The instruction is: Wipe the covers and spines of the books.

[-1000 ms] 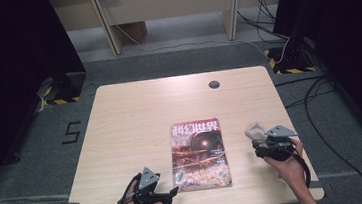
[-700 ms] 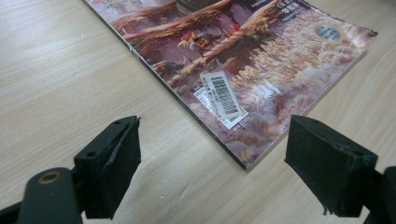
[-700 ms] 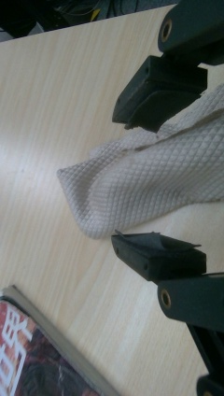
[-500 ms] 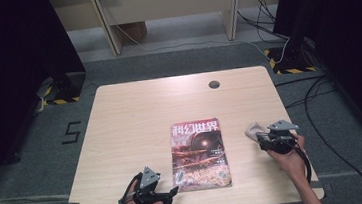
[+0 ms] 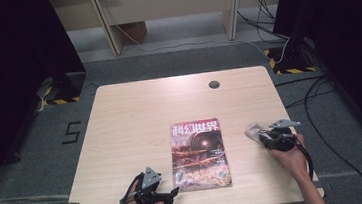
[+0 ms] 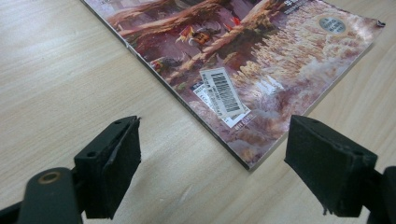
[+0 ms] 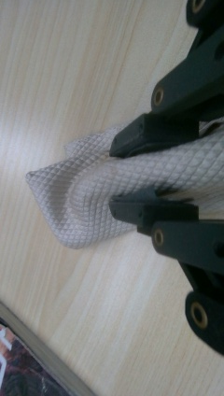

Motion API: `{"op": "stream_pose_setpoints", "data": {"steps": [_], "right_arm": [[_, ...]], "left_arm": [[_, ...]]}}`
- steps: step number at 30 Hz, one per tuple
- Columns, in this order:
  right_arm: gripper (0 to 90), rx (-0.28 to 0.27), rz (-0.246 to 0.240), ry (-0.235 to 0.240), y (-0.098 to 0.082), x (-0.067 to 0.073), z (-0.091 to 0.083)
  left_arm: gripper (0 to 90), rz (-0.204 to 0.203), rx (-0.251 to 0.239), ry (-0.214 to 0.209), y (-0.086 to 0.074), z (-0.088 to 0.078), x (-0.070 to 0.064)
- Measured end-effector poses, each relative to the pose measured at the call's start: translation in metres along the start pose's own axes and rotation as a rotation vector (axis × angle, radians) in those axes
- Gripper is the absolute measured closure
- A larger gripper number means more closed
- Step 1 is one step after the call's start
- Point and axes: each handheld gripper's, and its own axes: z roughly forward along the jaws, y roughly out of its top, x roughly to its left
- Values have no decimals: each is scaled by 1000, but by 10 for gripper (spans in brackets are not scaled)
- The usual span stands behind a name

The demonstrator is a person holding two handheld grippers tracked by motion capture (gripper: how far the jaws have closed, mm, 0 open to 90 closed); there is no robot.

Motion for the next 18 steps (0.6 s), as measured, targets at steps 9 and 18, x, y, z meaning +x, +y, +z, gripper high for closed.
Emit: {"op": "stream_pose_setpoints", "data": {"steps": [9, 18], "right_arm": [[770, -93, 62, 44, 7, 0, -14], [777, -180, 88, 117, 19, 7, -28]], "left_arm": [[179, 0, -4, 4, 6, 13, -2], [188, -18, -6, 9, 14, 38, -3]]}}
